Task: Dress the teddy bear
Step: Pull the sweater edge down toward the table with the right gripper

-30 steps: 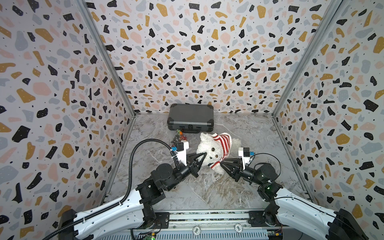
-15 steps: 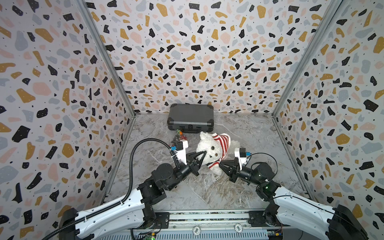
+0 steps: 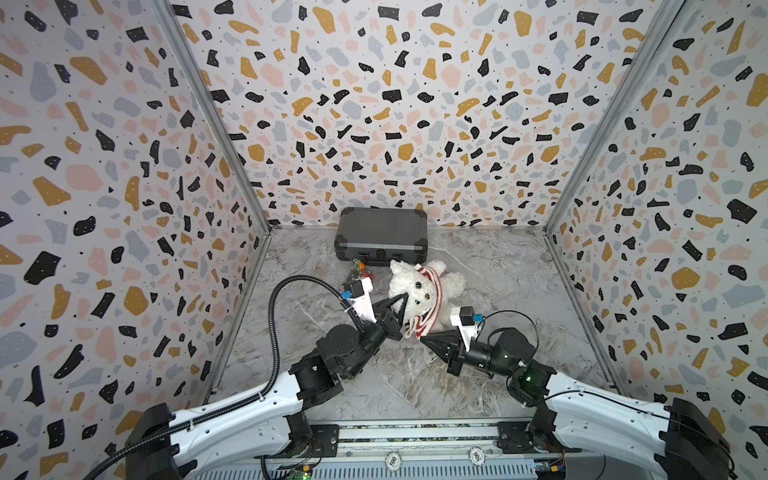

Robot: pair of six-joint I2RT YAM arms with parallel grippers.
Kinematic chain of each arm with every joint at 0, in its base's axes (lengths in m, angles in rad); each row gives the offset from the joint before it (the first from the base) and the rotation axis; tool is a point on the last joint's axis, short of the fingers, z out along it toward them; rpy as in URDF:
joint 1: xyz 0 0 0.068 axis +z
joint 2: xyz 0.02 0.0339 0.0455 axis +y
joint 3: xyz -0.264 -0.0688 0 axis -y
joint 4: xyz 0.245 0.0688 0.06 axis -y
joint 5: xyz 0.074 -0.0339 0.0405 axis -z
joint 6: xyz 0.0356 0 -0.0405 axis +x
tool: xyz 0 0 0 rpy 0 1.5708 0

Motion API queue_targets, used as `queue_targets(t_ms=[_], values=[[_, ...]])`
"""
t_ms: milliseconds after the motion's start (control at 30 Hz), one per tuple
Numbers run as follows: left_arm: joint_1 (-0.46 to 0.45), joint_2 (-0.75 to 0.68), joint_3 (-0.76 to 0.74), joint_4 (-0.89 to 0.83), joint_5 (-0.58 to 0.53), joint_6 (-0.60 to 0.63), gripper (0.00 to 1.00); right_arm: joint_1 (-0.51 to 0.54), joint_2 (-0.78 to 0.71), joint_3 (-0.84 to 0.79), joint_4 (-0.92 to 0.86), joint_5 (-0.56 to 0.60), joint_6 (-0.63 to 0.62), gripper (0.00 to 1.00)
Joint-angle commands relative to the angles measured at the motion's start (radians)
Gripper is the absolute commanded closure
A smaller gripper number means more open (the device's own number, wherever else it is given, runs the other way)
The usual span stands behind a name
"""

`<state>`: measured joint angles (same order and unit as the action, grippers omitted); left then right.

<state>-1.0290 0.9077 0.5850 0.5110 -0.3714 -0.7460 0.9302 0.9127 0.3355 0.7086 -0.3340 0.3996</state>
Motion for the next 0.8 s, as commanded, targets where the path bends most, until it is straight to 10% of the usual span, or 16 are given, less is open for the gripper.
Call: queue_targets(t_ms=[0, 767], values=[[0.013, -0.026, 0.004, 0.148, -0.002, -0.021, 1.00, 0.000, -0.025, -0.044, -0.027, 0.089, 0.023, 1.00], [0.247, -0.130, -0.006, 0.033, 0.283, -0.240, 1.00, -0.174, -0.096, -0.237, 0.012, 0.077, 0.165, 1.00]])
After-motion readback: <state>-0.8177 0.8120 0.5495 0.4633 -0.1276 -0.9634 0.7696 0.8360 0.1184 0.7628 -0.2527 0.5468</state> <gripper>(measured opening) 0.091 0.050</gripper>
